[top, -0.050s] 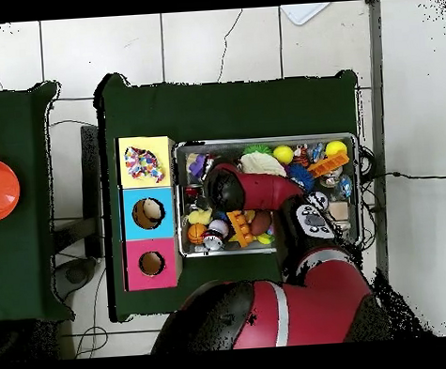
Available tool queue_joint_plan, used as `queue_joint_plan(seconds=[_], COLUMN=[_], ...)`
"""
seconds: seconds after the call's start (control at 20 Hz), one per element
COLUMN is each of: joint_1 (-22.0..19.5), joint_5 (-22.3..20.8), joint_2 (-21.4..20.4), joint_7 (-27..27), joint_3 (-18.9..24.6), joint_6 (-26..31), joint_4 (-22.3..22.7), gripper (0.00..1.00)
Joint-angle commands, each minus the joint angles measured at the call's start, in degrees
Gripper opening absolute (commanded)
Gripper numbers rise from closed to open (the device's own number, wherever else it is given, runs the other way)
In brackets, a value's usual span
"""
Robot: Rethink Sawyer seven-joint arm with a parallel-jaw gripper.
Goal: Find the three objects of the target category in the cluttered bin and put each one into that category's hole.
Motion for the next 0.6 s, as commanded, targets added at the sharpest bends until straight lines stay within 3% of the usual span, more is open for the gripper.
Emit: queue_joint_plan(seconds=[0.05,0.6], joint_1=[-2.0,-4.1], joint_5=[0.5,-0.1], joint_2=[6.6,6.8], joint_7=[2.9,0.9], joint_3=[1.6,4.0], joint_6=[10.2,11.2], joint_4=[0.9,0.9], gripper=[1.00,1.00])
